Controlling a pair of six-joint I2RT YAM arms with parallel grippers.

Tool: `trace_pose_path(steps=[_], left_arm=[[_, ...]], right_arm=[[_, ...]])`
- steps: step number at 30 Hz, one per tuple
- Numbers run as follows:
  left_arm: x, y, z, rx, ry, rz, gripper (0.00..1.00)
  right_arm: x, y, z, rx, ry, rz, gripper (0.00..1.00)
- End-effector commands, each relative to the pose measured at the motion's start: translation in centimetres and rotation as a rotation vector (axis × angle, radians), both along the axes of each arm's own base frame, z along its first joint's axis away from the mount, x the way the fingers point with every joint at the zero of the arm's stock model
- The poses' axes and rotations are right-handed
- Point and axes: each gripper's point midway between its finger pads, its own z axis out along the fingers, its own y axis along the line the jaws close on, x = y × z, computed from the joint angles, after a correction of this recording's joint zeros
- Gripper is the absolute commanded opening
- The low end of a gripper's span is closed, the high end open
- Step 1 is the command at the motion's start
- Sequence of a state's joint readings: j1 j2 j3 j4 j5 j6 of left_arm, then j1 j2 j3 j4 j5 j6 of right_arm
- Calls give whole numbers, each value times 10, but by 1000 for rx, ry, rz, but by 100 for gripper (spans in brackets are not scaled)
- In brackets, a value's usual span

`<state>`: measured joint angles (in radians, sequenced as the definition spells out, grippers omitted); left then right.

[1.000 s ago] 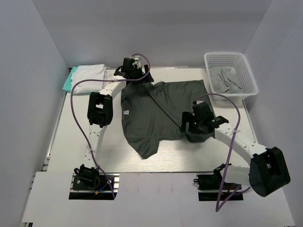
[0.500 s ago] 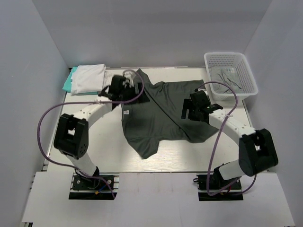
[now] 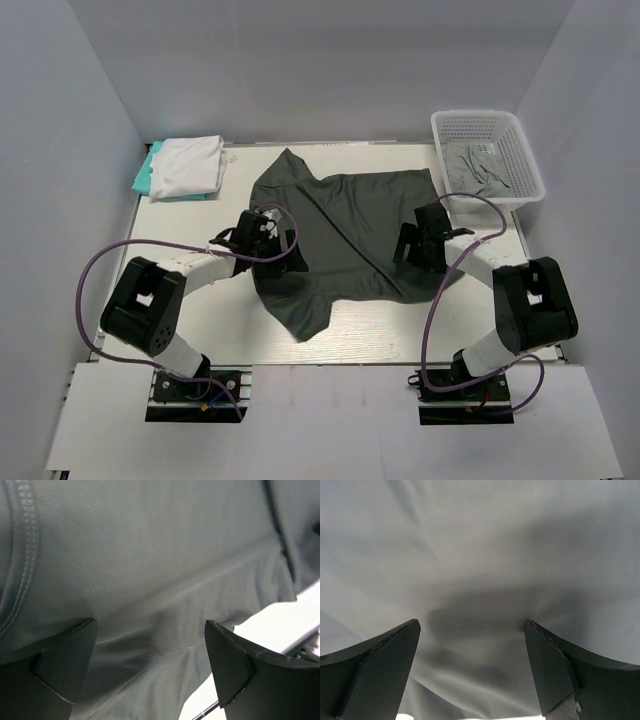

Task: Fold and stack the t-shirts
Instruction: Flatten out the tshirt

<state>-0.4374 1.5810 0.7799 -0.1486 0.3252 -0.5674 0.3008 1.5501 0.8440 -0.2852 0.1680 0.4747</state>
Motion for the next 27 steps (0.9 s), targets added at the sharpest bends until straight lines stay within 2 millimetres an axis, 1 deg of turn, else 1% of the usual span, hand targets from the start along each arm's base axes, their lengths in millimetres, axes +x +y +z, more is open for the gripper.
trace_pose_path(steps=[1,2,3,4,5,6,7,8,9,10,11,12,13,14,15,17,18,19,20,21,22,23,24,25,26,27], left_arm=[[-41,55,-34,222,156,113,100],[-45,59,-27,226,147,129,100],[-51,67,-26,254,156,151,100],[-50,82,-25,321,142,203,100],[-63,92,-24,358,183,225,100],[-60,92,-10,342,151,248,100],[-62,93,-4,332,149,262,100],[-65,96,0,338,144,267,100],[-60,93,10,315,117,280,100],[-60,93,19,297,90,284,100],[-50,90,33,280,46,295,100],[-44,91,42,280,11,301,100],[-39,91,50,274,-15,310,100],[-27,89,66,255,-71,318,100],[-18,89,74,258,-112,326,100],[2,83,91,235,-182,327,100],[18,80,93,234,-212,345,100],[25,77,93,240,-218,337,100],[40,71,106,235,-244,330,100],[53,68,90,272,-213,320,100],[71,64,100,277,-236,338,100],[84,73,94,327,-238,381,100],[92,79,85,369,-215,401,100],[107,76,72,398,-183,412,100],[117,79,64,409,-166,424,100],[125,82,57,419,-151,434,100]], right_arm=[[-29,3,-5,60,39,13,90],[-33,5,0,81,22,18,90],[-50,0,-10,74,49,13,90],[-56,-2,-11,71,56,2,90],[-61,-1,-8,81,53,11,90],[-71,-2,-11,86,61,11,90],[-74,4,-6,123,57,29,90],[-80,5,-9,129,68,40,90],[-84,7,-8,134,70,49,90],[-82,11,1,147,35,74,90],[-77,13,9,155,5,84,90],[-75,15,12,155,-5,94,90],[-66,17,26,158,-53,114,90],[-63,21,33,156,-74,138,90],[-49,27,52,166,-131,156,90],[-37,25,62,144,-175,156,90],[-27,25,72,136,-206,148,90],[-13,24,86,123,-255,131,90],[-5,20,79,94,-245,118,90],[9,16,91,61,-282,89,90],[22,14,83,27,-252,65,90],[34,11,92,15,-258,31,90],[43,0,91,-33,-252,-16,90],[60,4,110,-27,-280,-32,90],[65,4,82,-54,-195,-33,90],[69,7,79,-40,-179,-20,90]])
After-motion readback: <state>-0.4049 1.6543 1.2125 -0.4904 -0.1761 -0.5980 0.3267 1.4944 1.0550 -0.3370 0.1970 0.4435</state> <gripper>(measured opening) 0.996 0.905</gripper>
